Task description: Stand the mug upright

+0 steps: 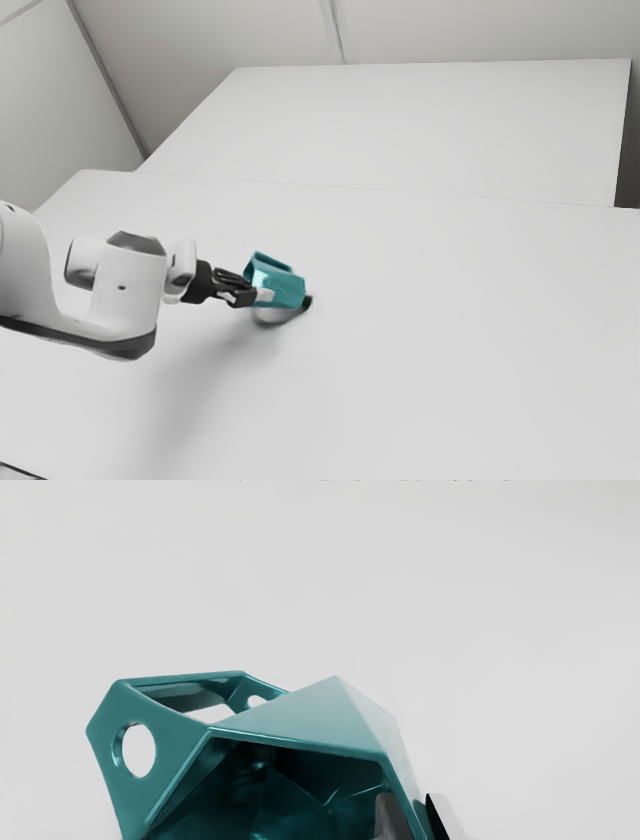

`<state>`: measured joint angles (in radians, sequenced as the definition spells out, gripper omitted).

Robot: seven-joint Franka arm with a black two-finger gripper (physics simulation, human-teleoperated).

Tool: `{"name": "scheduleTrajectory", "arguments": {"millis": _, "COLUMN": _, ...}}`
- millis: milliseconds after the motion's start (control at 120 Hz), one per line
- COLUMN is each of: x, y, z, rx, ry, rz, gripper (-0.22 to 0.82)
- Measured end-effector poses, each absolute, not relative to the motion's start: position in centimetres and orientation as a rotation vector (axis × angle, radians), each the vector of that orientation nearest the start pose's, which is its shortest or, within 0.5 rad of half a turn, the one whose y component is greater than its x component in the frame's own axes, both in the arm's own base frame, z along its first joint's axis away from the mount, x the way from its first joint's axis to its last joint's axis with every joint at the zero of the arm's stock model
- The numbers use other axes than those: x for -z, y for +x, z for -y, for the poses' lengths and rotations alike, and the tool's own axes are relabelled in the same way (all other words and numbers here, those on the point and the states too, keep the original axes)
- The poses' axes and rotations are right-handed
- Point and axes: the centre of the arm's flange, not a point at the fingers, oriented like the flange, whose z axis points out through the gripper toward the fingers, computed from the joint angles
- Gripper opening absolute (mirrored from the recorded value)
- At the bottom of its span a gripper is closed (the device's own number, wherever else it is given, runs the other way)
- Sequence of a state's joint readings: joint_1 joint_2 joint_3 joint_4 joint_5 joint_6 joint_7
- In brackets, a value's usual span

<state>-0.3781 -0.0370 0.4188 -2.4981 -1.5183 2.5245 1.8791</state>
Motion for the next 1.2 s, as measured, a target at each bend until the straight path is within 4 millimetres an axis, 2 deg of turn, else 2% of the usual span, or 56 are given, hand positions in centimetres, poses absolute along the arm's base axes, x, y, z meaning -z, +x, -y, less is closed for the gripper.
{"name": "scheduleTrajectory", "arguments": {"millis": 158, "x": -30.0, "y": 46.3, "z": -5.5, "rx": 1.334, "ry": -3.208, "rz": -0.806, "gripper": -0.15}}
{"name": "scheduleTrajectory", "arguments": {"millis": 233, "x": -30.5, "y": 46.7, "z": -5.8, "rx": 1.349, "ry": -3.187, "rz": -0.816, "gripper": -0.15}}
{"name": "scheduleTrajectory", "arguments": {"millis": 342, "x": -33.1, "y": 48.9, "z": -5.3, "rx": 1.338, "ry": -3.083, "rz": -0.975, "gripper": -0.16}}
{"name": "scheduleTrajectory", "arguments": {"millis": 433, "x": -35.3, "y": 50.2, "z": -4.3, "rx": 1.222, "ry": -2.978, "rz": -1.207, "gripper": -0.16}}
{"name": "scheduleTrajectory", "arguments": {"millis": 525, "x": -38.3, "y": 50.2, "z": -3.7, "rx": 1.051, "ry": -2.84, "rz": -1.437, "gripper": -0.17}}
{"name": "scheduleTrajectory", "arguments": {"millis": 608, "x": -41.3, "y": 49.3, "z": -5.2, "rx": 0.897, "ry": -2.754, "rz": -1.518, "gripper": -0.17}}
{"name": "scheduleTrajectory", "arguments": {"millis": 692, "x": -42.6, "y": 47.8, "z": -7.4, "rx": 0.747, "ry": -2.762, "rz": -1.484, "gripper": -0.17}}
{"name": "scheduleTrajectory", "arguments": {"millis": 783, "x": -42.6, "y": 46.4, "z": -8.8, "rx": 0.572, "ry": -2.793, "rz": -1.417, "gripper": -0.17}}
{"name": "scheduleTrajectory", "arguments": {"millis": 908, "x": -42.0, "y": 45.8, "z": -9.1, "rx": 0.342, "ry": -2.787, "rz": -1.329, "gripper": -0.17}}
{"name": "scheduleTrajectory", "arguments": {"millis": 1042, "x": -41.0, "y": 46.1, "z": -7.5, "rx": 0.176, "ry": -2.758, "rz": -1.23, "gripper": -0.17}}
{"name": "scheduleTrajectory", "arguments": {"millis": 1200, "x": -40.1, "y": 46.4, "z": -5.2, "rx": 0.074, "ry": -2.74, "rz": -1.083, "gripper": -0.17}}
